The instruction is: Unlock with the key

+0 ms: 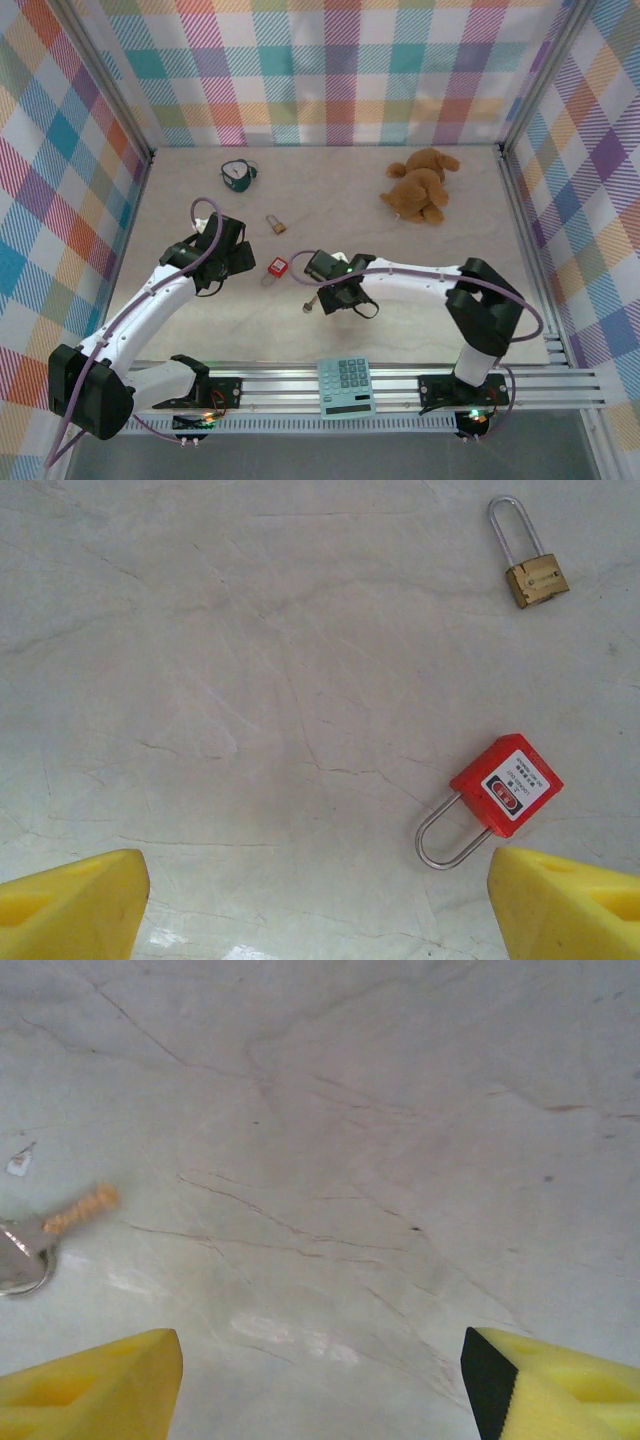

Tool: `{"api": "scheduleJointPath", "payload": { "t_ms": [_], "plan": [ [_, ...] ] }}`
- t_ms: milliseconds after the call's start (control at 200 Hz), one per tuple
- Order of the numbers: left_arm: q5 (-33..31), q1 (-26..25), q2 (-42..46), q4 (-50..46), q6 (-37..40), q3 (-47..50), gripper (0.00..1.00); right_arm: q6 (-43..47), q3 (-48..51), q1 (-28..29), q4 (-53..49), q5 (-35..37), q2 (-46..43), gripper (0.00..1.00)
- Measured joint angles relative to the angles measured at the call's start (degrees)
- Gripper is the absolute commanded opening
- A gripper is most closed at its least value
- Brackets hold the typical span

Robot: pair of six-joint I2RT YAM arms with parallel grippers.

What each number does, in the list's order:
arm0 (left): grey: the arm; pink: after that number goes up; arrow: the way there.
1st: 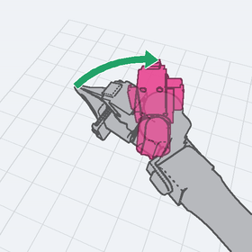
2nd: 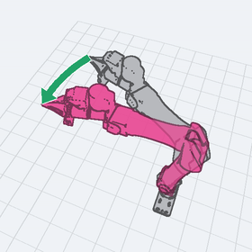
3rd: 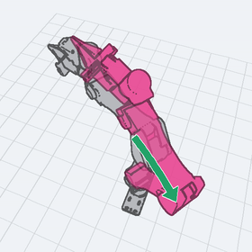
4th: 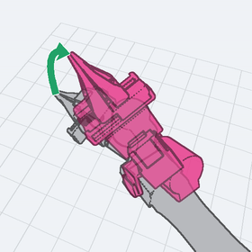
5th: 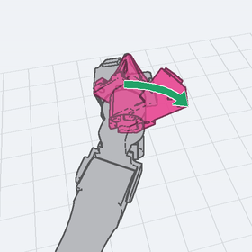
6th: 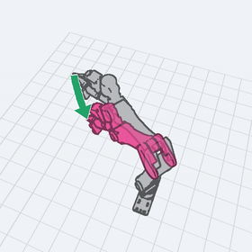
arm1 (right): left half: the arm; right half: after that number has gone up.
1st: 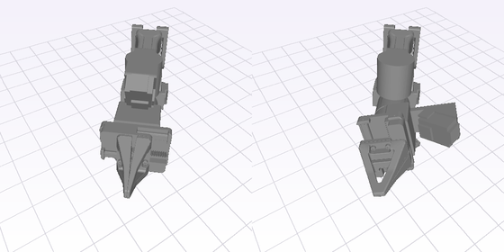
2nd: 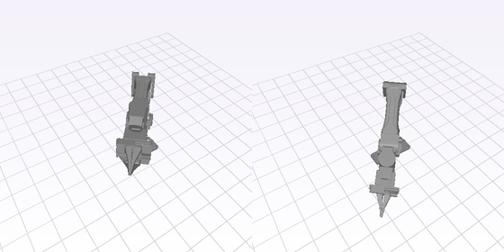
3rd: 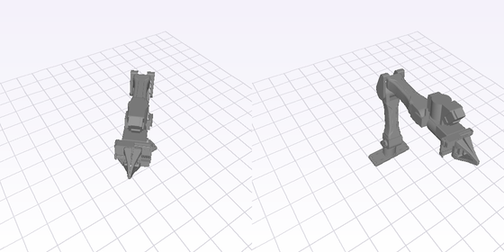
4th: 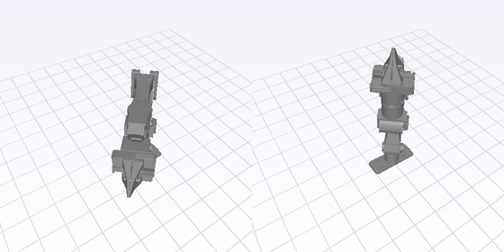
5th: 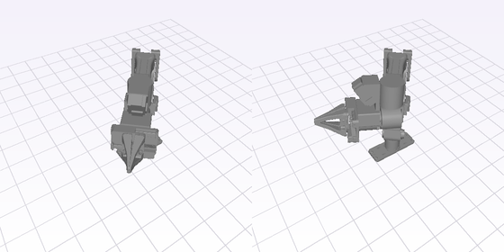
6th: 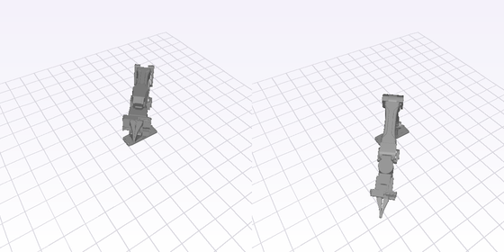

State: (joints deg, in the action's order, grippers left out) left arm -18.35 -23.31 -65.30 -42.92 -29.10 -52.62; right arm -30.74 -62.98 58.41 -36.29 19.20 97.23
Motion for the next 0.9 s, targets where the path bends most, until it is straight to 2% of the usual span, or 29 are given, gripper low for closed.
{"api": "scheduleJointPath", "payload": {
  "t_ms": [235,305,470,710,770,900],
  "plan": [
    [1.3,0.2,0.0,0.2,0.1,0.0,0.87,7.9,-0.7,0.3,0.4,-3.9,-1.1,0.67],
    [1.7,0.2,0.0,0.9,0.1,0.0,0.86,8.2,-2.1,-0.4,0.7,-7.0,0.1,0.66],
    [2.2,0.2,0.0,2.0,-0.6,1.2,0.86,5.7,-5.6,-1.4,3.4,-11.3,4.0,0.56],
    [1.4,0.2,2.2,2.1,-2.3,3.1,0.86,3.9,-14.2,0.7,3.9,-10.7,12.8,0.45],
    [1.1,0.3,3.1,2.1,-2.6,3.3,0.86,3.5,-16.0,1.1,3.7,-10.0,14.6,0.4],
    [0.7,0.4,4.9,1.7,-2.9,4.1,0.86,2.5,-18.1,1.8,2.9,-7.5,17.0,0.35]
  ]
}}
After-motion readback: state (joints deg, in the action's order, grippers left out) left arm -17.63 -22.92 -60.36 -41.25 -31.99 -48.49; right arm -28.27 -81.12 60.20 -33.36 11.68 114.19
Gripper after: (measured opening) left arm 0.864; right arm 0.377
